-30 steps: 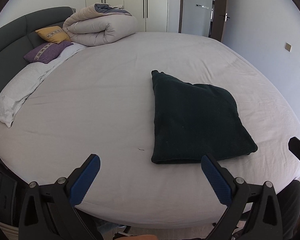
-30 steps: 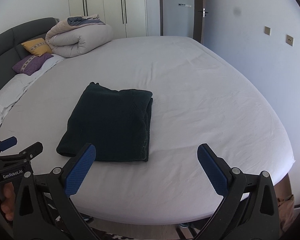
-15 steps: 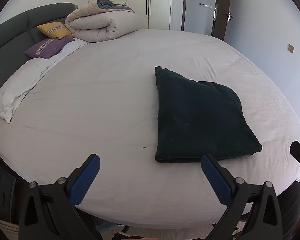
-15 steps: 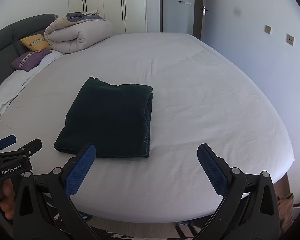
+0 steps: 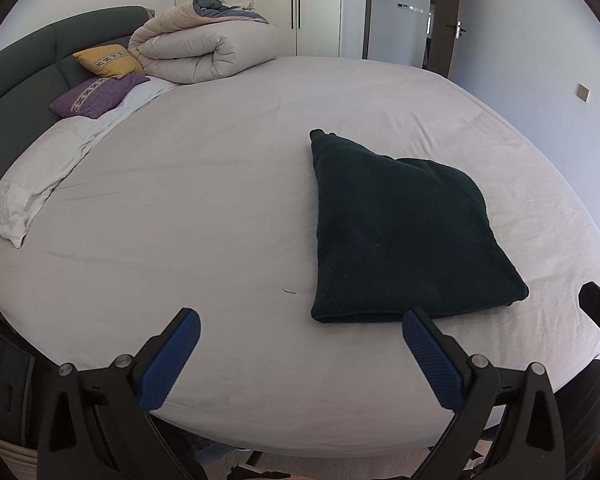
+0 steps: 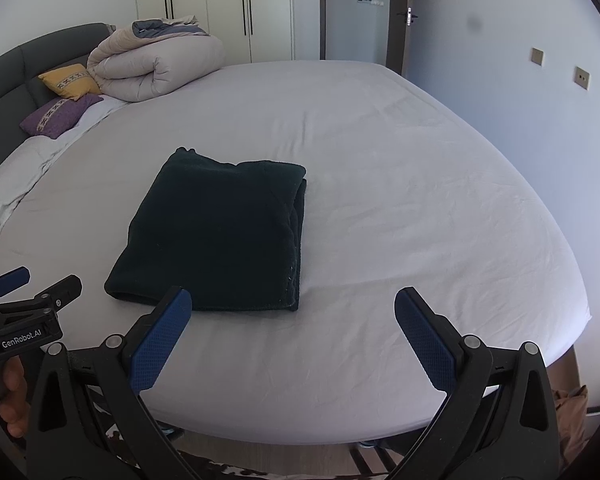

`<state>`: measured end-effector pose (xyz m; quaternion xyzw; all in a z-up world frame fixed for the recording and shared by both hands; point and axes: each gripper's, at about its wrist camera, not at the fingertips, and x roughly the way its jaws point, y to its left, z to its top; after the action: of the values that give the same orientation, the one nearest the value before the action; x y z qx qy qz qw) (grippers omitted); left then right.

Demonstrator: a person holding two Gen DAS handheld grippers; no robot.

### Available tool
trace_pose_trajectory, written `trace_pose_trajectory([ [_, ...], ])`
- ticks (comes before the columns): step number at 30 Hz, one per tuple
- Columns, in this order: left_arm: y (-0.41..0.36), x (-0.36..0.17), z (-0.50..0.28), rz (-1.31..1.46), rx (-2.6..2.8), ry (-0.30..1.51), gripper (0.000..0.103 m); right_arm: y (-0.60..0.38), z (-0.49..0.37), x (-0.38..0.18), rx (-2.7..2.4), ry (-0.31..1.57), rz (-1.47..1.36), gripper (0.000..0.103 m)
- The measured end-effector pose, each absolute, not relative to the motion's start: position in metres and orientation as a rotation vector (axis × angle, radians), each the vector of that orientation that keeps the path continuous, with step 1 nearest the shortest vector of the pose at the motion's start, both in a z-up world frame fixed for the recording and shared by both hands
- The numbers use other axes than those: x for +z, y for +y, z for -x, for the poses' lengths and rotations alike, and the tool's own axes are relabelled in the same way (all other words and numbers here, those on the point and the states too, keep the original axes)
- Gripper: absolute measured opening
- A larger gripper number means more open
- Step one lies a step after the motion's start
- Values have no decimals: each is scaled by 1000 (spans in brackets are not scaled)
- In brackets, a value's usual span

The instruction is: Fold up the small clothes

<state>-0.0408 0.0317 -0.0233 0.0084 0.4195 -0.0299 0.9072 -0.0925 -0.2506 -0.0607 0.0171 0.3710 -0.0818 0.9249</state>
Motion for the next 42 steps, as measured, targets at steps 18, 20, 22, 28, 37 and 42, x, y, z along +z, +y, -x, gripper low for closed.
trace_pose_trajectory([
  [18,32,-25,40,-20,-62,874,103,-244,89,-65,-175,766,-38,103],
  [20,32,-25,40,-19,-63,875,103,-243,89,-66,-175,767,-38,103],
  [22,32,-26,39,-20,-64,876,103,-242,88,-66,-177,767,-37,103],
  [28,32,-27,40,-23,-65,876,103,-241,87,-68,-177,766,-37,103],
  [37,33,-28,38,-23,-68,881,103,-239,86,-69,-177,768,-37,103],
  [42,34,-29,38,-23,-69,884,103,-238,84,-71,-177,772,-37,103],
])
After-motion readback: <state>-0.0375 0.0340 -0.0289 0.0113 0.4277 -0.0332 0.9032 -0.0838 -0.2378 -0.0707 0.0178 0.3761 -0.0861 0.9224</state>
